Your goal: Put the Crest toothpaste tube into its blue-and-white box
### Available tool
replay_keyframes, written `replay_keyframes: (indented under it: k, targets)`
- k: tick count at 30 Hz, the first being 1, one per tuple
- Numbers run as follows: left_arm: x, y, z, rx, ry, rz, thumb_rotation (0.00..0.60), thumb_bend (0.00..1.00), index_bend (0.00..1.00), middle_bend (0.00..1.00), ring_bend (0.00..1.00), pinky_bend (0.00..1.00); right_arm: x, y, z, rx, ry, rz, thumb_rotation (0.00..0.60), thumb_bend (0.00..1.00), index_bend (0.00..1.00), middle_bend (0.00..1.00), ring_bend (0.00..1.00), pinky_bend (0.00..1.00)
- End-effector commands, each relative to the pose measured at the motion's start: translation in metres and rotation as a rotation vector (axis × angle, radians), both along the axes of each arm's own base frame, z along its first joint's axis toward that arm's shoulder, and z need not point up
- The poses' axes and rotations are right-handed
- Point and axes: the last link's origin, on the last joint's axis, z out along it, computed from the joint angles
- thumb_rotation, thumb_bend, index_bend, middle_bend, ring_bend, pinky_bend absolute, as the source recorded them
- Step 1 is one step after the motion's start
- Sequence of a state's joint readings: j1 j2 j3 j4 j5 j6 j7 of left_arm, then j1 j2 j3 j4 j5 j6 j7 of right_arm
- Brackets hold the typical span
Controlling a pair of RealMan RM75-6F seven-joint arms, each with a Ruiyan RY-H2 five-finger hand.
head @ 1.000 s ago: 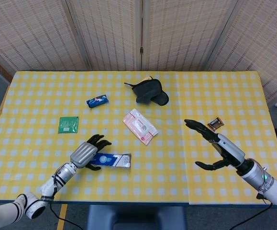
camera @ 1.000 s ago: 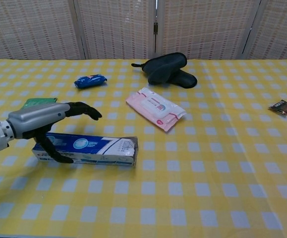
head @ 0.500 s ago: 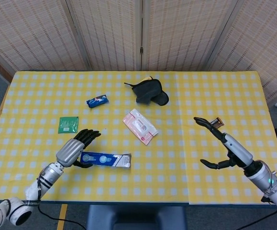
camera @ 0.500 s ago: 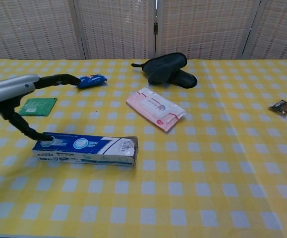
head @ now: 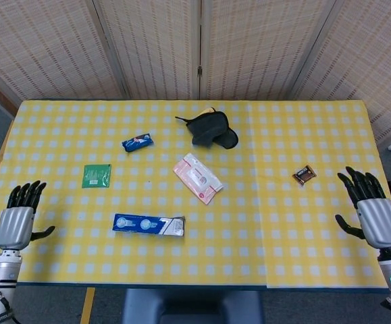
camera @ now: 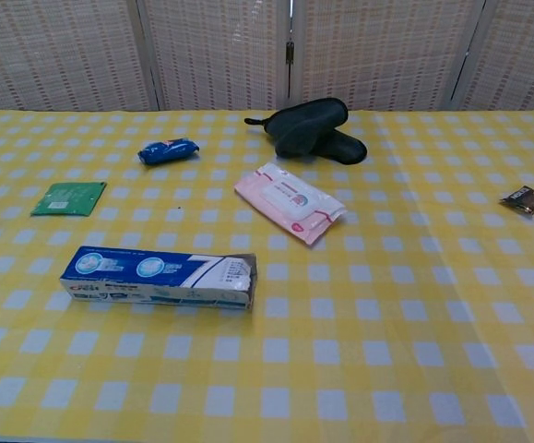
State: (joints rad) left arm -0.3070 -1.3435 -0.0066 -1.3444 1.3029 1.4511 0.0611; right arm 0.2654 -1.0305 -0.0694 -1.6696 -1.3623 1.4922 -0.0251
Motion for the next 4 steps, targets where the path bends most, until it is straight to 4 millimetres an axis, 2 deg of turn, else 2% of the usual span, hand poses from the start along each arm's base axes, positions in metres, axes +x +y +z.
replay_keyframes:
  k: [1,4]
  targets:
    - [-0.0039,-0.0074,-0.001,0.038,0.036,0.007,0.6,0.13,0.02,0.06,0.0,0.0,-0.0259,0.0265,-0.0135,-0.056,0.053,-0.184,0.6,0.34,0.0,0.0,0.0,0.0]
    - [-0.0001,-0.0133,-0.0055,0.005,0.076,-0.015,0.6,0.13,0.01,0.04,0.0,0.0,-0.0198,0.0327,-0.0045,-0.109,0.058,-0.144,0.6,0.34,0.0,0.0,0.0,0.0]
